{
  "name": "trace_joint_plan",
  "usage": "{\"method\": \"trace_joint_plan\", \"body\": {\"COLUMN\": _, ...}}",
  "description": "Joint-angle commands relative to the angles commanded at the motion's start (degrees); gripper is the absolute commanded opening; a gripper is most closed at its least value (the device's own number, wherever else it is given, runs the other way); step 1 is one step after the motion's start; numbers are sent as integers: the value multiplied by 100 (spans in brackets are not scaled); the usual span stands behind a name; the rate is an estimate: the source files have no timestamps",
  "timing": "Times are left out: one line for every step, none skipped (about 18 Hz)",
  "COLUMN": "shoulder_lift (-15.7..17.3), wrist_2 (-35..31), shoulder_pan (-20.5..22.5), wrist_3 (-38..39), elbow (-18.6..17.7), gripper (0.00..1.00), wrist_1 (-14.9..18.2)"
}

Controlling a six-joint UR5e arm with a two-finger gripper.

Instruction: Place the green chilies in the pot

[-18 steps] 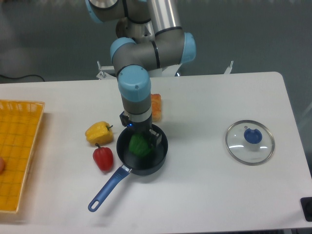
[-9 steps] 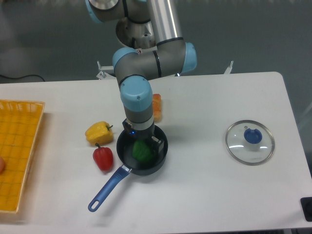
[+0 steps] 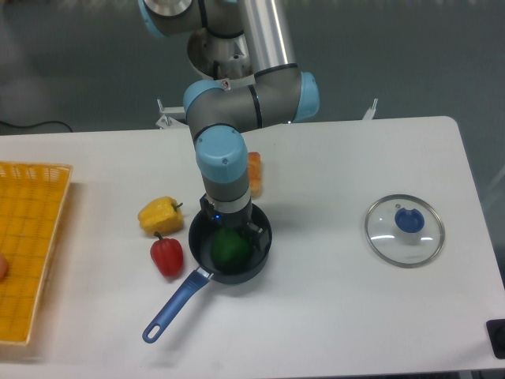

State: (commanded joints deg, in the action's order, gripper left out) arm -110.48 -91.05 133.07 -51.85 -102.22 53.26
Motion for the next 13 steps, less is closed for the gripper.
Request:
{"method": "trace_joint_plan", "body": {"shoulder_lift": 9, "wrist_2": 0, "shoulder_pan": 9, "wrist_3": -9, "elbow": 26, "gripper": 100, "wrist_1": 17}}
{"method": "trace_joint_plan", "body": {"shoulder_lift": 9, "wrist_2": -9, "shoulder_pan": 0, "wrist_3": -18, "elbow": 44, "gripper": 100, "wrist_1": 26}}
{"method": "trace_joint_plan", "body": {"shoulder_lift": 18, "wrist_2": -26, "shoulder_pan": 0, "wrist_3": -18, "elbow": 53, "gripper": 100, "wrist_1": 35}}
{"method": "trace_joint_plan", "body": {"shoulder_lift": 26, "wrist_2": -79, "shoulder_pan": 0, "wrist_3": -44, "elbow": 88, "gripper": 100, "wrist_1": 70}}
{"method": "trace_joint_plan", "body": {"shoulder_lift": 44, "wrist_2": -201, "shoulder_pan": 0, "wrist_3": -53, "elbow": 140, "gripper": 100, "wrist_1": 88}}
{"method": "trace_joint_plan", "body": {"shoulder_lift": 35, "wrist_2": -289, "shoulder_pan": 9, "wrist_3": -62, "elbow": 167, "gripper": 100, "wrist_1": 114}}
{"method": "trace_joint_plan", "body": {"shoulder_lift": 44, "wrist_2": -290, "shoulder_pan": 17, "wrist_3": -70, "elbow": 219, "gripper": 100, "wrist_1": 123}}
{"method": "trace_joint_plan", "body": {"shoulder_lift": 44, "wrist_2": -299, "shoulder_pan": 26, "wrist_3": -62, "elbow": 281, "gripper": 100, "wrist_1": 132}}
{"method": "trace_joint_plan", "body": {"shoulder_lift": 44, "wrist_2": -290, "shoulder_pan": 52, "wrist_3": -62, "elbow": 334, "gripper": 100, "wrist_1": 149}}
{"method": "trace_joint_plan", "body": {"shoulder_lift": 44, "wrist_2": -299, "shoulder_pan": 61, "wrist_3": -62, "elbow": 378, "gripper": 100, "wrist_1": 210}}
{"method": "trace_joint_plan", "body": {"shoulder_lift": 44, "wrist_2": -299, "shoulder_pan": 96, "wrist_3": -70, "elbow": 430, "gripper": 100, "wrist_1": 298}}
{"method": "trace_joint_plan", "body": {"shoulder_lift": 53, "wrist_2": -299, "shoulder_pan": 149, "wrist_3": -70, "elbow": 500, "gripper": 100, "wrist_1": 412}}
{"method": "trace_joint_plan", "body": {"shoulder_lift": 88, "wrist_2": -281, "shoulder_pan": 210, "wrist_3": -70, "elbow": 579, "gripper": 100, "wrist_1": 526}}
